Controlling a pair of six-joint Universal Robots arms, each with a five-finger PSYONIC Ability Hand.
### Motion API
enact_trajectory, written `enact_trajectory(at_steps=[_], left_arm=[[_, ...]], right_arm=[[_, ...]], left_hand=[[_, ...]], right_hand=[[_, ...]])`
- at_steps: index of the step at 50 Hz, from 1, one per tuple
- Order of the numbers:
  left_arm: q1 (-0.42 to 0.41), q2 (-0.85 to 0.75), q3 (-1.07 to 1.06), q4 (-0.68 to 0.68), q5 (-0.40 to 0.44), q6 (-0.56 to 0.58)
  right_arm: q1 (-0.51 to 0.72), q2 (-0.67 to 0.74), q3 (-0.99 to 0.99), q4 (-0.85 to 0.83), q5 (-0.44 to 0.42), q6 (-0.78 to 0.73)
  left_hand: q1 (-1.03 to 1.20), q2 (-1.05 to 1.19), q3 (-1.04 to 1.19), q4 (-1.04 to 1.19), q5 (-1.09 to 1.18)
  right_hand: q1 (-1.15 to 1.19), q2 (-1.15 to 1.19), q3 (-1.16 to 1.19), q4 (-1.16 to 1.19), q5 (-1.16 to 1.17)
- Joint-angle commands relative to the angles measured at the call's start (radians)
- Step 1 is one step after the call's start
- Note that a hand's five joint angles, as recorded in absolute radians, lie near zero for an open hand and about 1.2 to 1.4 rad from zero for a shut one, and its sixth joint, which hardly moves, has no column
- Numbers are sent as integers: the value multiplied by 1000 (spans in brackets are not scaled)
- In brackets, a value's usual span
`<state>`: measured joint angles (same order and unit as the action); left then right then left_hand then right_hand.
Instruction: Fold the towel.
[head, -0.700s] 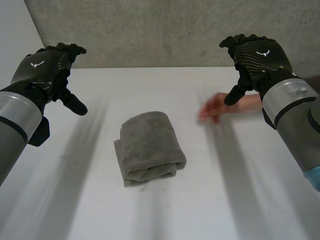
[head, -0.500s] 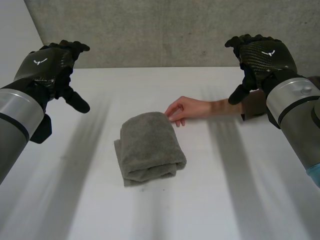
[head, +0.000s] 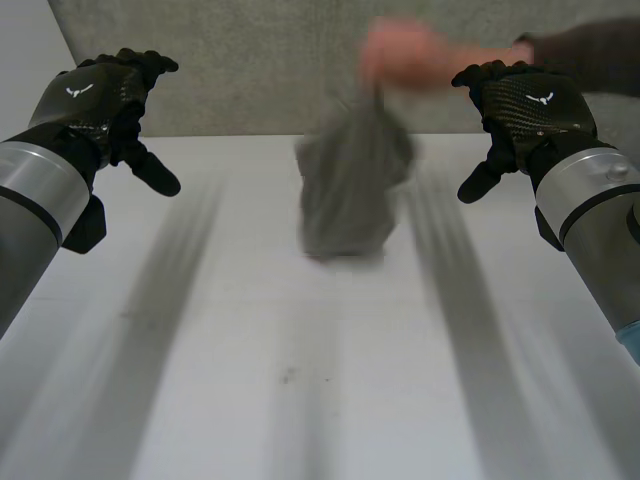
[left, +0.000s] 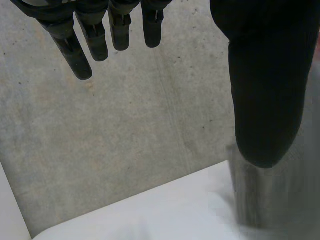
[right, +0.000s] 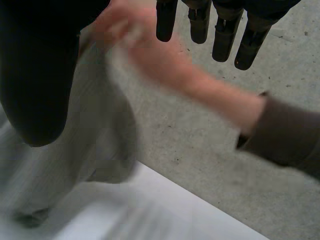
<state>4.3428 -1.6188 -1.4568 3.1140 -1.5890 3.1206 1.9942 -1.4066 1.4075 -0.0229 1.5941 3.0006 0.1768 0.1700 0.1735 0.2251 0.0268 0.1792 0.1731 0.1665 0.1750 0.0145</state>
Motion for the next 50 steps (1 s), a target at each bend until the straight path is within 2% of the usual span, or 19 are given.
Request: enact_trajectory(at_steps=[1, 50], left_arm=[[-2, -30, 9, -3, 0, 1], [1, -65, 3, 0, 3, 4]], right_arm=[[0, 0, 1, 0, -3, -2], [0, 0, 1, 3, -8, -8]], left_hand=[[4, 11, 8, -44, -20], [4, 11, 8, -44, -20]], right_hand=[[-5, 1, 8, 0, -14], [-5, 1, 8, 0, -14]])
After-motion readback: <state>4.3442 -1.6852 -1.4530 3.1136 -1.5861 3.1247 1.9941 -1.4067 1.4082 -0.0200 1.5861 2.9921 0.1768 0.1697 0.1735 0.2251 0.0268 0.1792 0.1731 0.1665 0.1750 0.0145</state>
